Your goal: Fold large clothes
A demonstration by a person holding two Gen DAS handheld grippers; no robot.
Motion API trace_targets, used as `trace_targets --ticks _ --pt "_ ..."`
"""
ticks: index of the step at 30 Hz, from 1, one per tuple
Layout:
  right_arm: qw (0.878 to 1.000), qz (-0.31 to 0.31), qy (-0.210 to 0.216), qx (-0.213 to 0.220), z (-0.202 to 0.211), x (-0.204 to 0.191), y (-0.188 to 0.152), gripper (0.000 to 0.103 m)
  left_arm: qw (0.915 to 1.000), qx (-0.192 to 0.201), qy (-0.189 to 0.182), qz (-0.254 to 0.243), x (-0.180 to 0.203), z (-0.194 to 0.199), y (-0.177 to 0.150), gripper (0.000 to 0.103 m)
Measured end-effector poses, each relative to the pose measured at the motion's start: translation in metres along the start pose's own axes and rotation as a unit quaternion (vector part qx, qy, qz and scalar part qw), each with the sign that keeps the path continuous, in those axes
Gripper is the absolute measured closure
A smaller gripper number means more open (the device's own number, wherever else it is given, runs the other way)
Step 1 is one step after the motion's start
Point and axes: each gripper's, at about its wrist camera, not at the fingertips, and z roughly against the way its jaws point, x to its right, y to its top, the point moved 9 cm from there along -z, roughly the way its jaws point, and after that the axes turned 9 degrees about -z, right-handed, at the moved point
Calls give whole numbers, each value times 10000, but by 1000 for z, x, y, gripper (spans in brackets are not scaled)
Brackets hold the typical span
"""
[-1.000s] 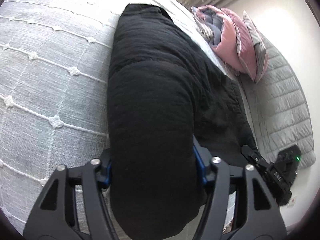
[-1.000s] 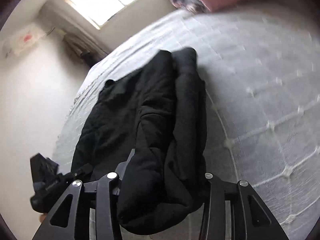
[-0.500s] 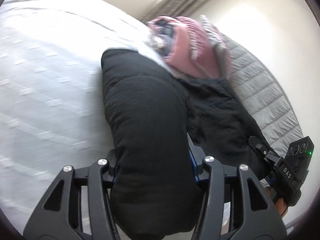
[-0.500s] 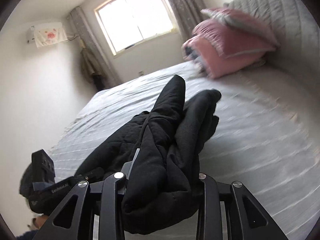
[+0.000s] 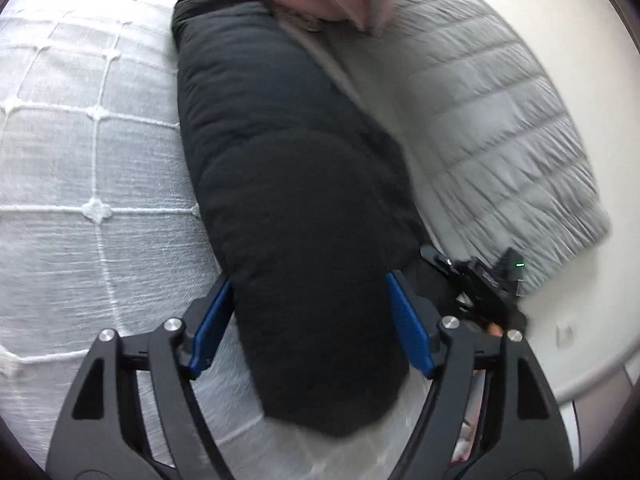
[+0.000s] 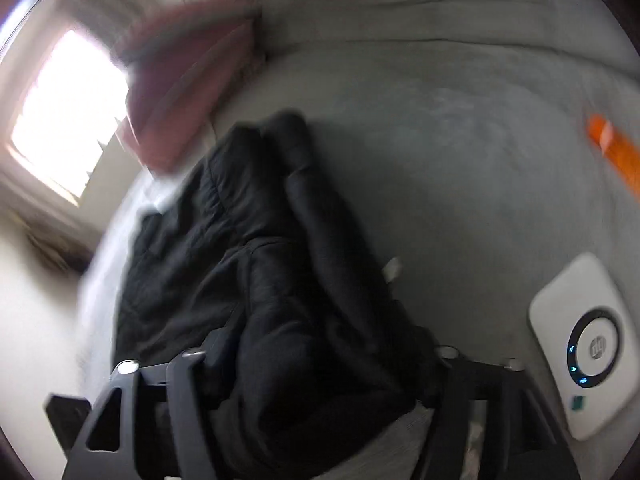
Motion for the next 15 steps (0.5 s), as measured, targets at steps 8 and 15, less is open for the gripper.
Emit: trace_targets --ticks 8,15 --pt "9892 -202 -559 1338 79 -16 8 31 9948 224 889 -447 -27 107 -4 28" --pt "9869 888 -468 1263 129 -131 -148 18 9687 649 1934 -1417 17 197 -19 7"
